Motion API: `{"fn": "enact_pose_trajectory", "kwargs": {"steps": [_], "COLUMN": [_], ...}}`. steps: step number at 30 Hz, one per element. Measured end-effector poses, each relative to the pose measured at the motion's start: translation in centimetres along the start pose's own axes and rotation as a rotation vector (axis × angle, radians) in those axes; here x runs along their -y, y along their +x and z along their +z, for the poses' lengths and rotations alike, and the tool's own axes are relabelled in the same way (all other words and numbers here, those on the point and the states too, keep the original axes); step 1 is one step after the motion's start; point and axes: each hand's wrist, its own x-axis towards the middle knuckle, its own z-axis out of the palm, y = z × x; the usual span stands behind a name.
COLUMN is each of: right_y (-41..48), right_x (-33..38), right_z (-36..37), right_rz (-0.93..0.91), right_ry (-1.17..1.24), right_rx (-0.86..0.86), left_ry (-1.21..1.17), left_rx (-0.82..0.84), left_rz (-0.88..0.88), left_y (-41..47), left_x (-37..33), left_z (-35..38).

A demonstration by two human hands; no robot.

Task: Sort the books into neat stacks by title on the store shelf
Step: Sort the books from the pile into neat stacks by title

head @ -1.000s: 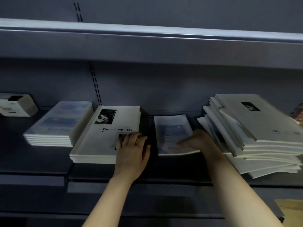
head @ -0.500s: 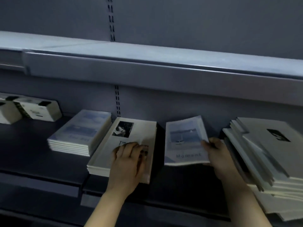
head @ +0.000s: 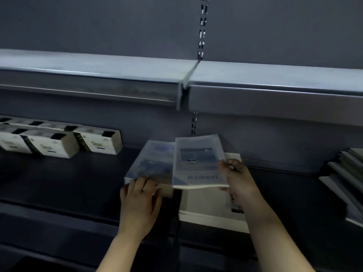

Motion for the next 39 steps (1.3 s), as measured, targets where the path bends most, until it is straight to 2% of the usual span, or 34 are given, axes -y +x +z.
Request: {"fn": "enact_pose_trajectory", "kwargs": {"steps": [7, 14, 21, 30, 39], "right_y": [-0.2, 0.0, 0.8, 0.9, 1.3], "right_x": [-1.0, -2.1, -1.2, -1.5, -1.8], "right_z": [8.7, 11.7, 12.0, 13.1, 12.7], "right_rz": [0.038, 0.009, -0.089, -0.081, -0.120], "right_ry": [-0.076, -0.286, -0.477, -0.681, -0.823], "right_rx": [-0.008, -0.088, -0.169, -0.163, -0.115], "left_ry": [0.014, -0.008, -0.057, -0.074, -0.040], "left_rx": [-0.044, 0.081, 0.102, 0.144, 0.108], "left_rz": [-0.015, -0.070, -0.058, -0.076, -0.074], "left_y": [-0.3, 0.0, 0.1, 0.0, -0.2], "left_x": [7.8, 12.2, 12.3, 12.4, 12.1], "left_z": [-0.5, 0.5, 0.9, 0.8, 0.8]}}
